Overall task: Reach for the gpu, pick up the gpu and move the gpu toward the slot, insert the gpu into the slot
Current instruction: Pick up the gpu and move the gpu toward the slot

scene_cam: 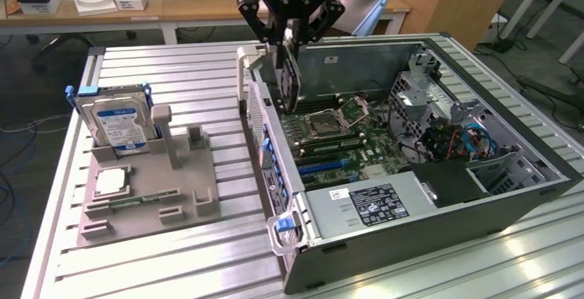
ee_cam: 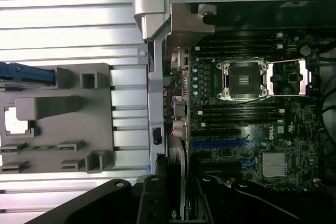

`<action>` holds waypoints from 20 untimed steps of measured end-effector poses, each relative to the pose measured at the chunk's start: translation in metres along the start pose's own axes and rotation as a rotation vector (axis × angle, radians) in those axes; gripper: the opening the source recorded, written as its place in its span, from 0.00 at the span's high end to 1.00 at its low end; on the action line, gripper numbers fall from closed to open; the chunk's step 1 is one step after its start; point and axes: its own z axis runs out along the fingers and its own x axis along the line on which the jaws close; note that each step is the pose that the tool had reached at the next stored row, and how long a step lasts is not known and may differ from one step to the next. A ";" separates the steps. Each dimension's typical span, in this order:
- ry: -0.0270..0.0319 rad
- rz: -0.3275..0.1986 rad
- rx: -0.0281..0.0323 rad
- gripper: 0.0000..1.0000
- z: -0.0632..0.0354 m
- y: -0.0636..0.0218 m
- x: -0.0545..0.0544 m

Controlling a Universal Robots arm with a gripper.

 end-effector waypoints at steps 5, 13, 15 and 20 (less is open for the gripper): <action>0.0006 0.000 -0.0109 0.74 0.0011 0.0007 -0.014; 0.0008 0.000 -0.0148 0.74 0.0028 0.0016 -0.033; 0.0009 0.000 -0.0152 0.74 0.0032 0.0019 -0.038; 0.0009 0.000 -0.0162 0.74 0.0040 0.0026 -0.051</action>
